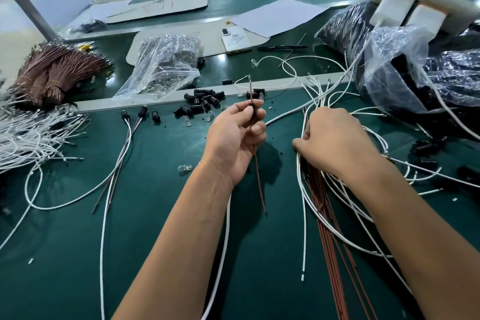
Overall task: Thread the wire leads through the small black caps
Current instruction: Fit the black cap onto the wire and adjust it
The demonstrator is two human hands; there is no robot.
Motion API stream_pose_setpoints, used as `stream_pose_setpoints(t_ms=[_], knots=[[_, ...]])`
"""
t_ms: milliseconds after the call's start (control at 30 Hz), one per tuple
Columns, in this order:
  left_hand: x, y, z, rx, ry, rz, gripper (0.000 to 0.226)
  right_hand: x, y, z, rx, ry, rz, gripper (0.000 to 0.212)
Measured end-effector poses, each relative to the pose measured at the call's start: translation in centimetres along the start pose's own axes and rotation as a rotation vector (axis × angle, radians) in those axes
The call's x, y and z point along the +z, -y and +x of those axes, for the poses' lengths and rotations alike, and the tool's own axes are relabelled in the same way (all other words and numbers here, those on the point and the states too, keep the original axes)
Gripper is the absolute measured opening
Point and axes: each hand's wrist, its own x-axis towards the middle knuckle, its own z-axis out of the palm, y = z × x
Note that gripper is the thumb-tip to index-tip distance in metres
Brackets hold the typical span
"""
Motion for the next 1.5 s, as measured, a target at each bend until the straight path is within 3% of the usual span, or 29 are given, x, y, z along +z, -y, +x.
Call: stream_pose_setpoints(t_ms=[67, 233, 300, 400, 500, 600, 733, 800, 867, 967, 1100, 1200, 1333, 1500], knots=[[0.0, 0.0, 0.0, 0.002, -0.001, 0.003, 0.021, 0.0, 0.1, 0.0, 0.014, -0.012, 0.046, 0.019], [0.2, 0.1, 0.0, 0.006, -0.018, 0.060, 0.019, 0.1, 0.0, 0.3, 0.056, -0.147, 0.341, 0.031], [0.3, 0.2, -0.1, 0.001, -0.022, 0.079, 0.018, 0.0, 0.2, 0.3, 0.064, -0.136, 0.613, 0.033], [0.4, 0.3, -0.2, -0.024, -0.016, 0.154, 0.017, 0.3, 0.5, 0.6, 0.106, 0.012, 1.092, 0.030], [0.6, 0.5, -0.4, -0.030, 0.003, 0.189, 0.019, 0.7, 0.5, 0.4, 0.042, 0.025, 0.894, 0.026], [0.6, 0.4, -0.3, 0.007, -0.027, 0.178, 0.018, 0.7, 0.6, 0.0, 0.020, 0.115, 0.948, 0.029], [0.0, -0.1, 0.0, 0.091, -0.090, 0.147, 0.019, -0.2, 0.9, -0.5, -0.243, 0.039, 0.175, 0.058], [-0.2, -0.3, 0.1, 0.107, -0.102, 0.122, 0.019, -0.6, 1.5, -1.4, -0.317, 0.129, 0.025, 0.071], [-0.3, -0.4, 0.2, 0.127, -0.113, 0.102, 0.018, -0.5, 2.1, -2.1, -0.389, 0.199, -0.048, 0.066], [-0.5, -0.5, 0.3, 0.136, -0.121, 0.098, 0.018, -0.7, 2.2, -2.2, -0.456, 0.266, -0.018, 0.038], [-0.7, -0.5, 0.3, 0.105, -0.107, 0.114, 0.018, -0.5, 1.6, -1.5, -0.352, 0.327, 0.220, 0.023], [-0.7, -0.5, 0.2, 0.064, -0.043, 0.174, 0.018, -0.1, 1.0, -0.8, -0.205, 0.275, 0.648, 0.026], [-0.9, -0.5, -0.4, -0.109, 0.247, 0.232, 0.015, -0.4, 0.7, 0.2, 0.010, 0.079, 1.240, 0.029], [-1.0, -0.2, -0.9, -0.172, 0.517, 0.297, 0.015, 0.1, 0.9, 0.4, 0.063, -0.142, 1.425, 0.023]])
